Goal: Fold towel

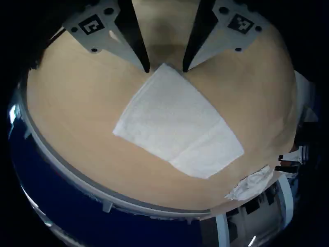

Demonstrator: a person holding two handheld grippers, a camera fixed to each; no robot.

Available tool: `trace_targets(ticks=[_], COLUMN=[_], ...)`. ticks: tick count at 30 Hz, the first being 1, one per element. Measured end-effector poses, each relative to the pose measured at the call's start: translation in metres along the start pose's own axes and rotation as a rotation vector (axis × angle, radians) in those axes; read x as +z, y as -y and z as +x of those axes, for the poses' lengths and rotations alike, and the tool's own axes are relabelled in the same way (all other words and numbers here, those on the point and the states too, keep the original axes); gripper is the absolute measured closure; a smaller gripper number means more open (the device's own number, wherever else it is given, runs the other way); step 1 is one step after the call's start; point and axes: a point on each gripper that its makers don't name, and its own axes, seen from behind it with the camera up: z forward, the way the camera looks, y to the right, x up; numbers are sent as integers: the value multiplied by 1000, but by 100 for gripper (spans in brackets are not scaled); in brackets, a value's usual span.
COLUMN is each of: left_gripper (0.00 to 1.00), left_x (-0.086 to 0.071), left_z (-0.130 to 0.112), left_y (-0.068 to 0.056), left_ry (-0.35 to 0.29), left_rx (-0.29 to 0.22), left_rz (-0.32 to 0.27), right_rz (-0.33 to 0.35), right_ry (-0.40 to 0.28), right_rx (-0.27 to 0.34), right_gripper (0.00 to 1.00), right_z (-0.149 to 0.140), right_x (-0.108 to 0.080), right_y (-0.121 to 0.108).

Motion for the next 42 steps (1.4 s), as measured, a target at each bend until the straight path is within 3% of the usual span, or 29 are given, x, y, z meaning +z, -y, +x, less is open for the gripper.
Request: trace_targets(ticks=[5, 15, 26, 42], left_gripper=[8, 8, 8, 8], left_x=[-2, -4, -7, -21], left_z=[-3, -9, -6, 1], left_y=[-1, -2, -3, 1], left_ry=[4, 11, 7, -31], left_rx=[6, -3, -6, -36], left_rz=[-1, 0, -1, -1], right_rz=[-8, 16, 3, 0], right_ry=[-5, -14, -33, -113], right_rx=[2, 3, -43, -185], right_gripper=[75, 89, 91, 91], right_z=[0, 1, 17, 108], right_x=[2, 1, -6, -35], right_y=[-3, 0, -2, 3])
